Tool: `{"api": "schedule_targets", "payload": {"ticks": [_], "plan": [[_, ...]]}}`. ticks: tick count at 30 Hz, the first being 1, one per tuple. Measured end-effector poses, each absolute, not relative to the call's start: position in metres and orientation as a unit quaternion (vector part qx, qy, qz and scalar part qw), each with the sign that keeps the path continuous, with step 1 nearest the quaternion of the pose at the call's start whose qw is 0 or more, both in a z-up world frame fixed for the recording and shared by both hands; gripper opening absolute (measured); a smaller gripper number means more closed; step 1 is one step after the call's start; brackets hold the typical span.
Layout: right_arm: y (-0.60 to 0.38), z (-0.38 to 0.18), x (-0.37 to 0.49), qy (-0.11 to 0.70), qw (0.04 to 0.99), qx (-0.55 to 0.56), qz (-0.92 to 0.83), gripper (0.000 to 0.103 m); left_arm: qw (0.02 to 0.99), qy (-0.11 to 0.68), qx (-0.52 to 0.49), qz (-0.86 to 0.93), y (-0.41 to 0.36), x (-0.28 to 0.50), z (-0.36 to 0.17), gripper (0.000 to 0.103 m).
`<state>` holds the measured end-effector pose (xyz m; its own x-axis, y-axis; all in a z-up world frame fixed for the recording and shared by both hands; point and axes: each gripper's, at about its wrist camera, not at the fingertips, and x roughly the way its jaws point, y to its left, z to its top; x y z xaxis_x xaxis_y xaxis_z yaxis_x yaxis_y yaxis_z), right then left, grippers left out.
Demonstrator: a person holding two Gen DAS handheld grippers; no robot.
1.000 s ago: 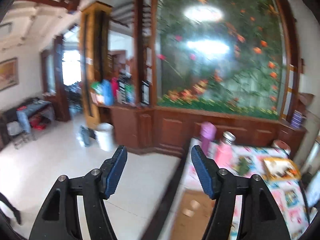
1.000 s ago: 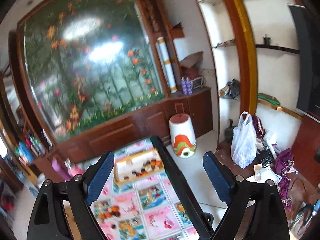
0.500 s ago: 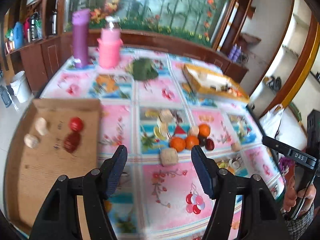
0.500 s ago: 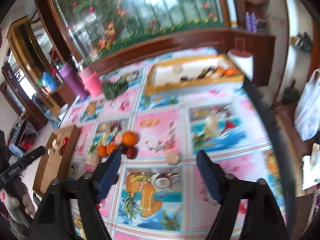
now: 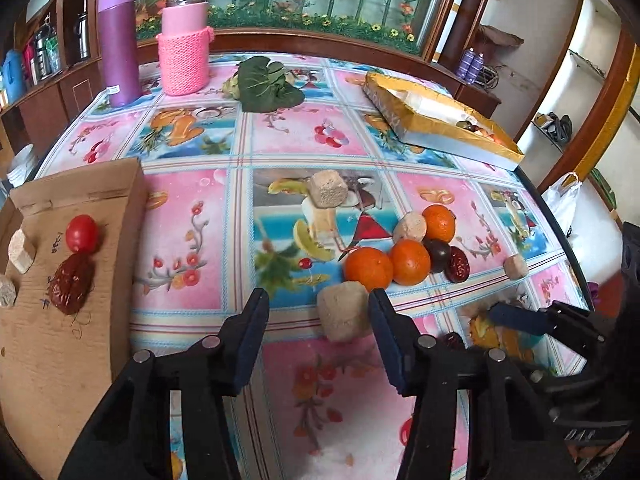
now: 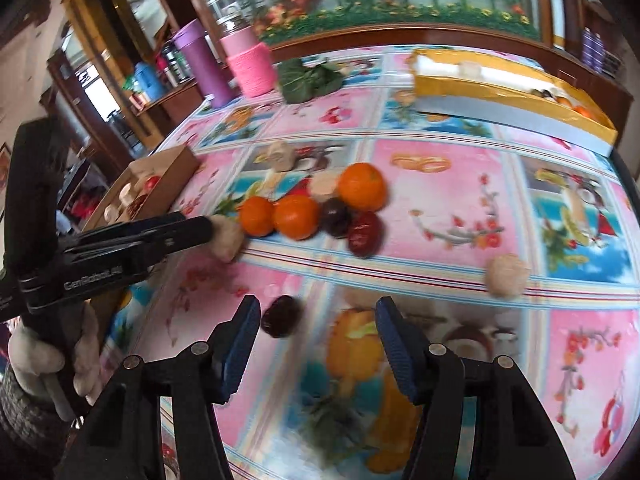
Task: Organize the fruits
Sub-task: 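Grasp a tan block with the left tool while the right tool grasps the small dark date, then carry both items into the cardboard tray and open both tools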
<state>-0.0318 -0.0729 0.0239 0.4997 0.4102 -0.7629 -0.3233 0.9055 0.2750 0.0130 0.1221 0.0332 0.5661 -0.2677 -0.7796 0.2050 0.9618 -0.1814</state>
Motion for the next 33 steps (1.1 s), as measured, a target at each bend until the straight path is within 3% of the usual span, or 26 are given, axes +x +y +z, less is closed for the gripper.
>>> {"api": "schedule_targets", "payload": {"ticks": [4,8,11,14,21,33], "plan": [[-0.055,0.019,-0.032,0.452,0.864,0.035,0.221,0.063,0.878,0.456,-0.031,-0.145,0.116,0.018,0.025,0.050],[-0.045,0.012,-0.029,0.454,0.864,0.024,0.217,0.051,0.872,0.463,-0.022,-0.153,0.106,0.020,0.020,0.050],[-0.043,0.011,-0.030,0.456,0.864,0.021,0.213,0.041,0.874,0.461,-0.014,-0.155,0.101,0.018,0.016,0.033],[-0.042,0.010,-0.031,0.455,0.866,0.018,0.208,0.027,0.871,0.464,-0.022,-0.158,0.103,0.014,0.016,0.030],[-0.044,0.017,-0.041,0.453,0.867,0.028,0.205,0.027,0.878,0.449,-0.077,-0.145,0.139,-0.014,0.038,0.030],[0.015,0.065,-0.067,0.413,0.877,0.003,0.248,0.027,0.896,0.405,-0.181,-0.004,0.292,-0.068,0.062,0.030]]}}
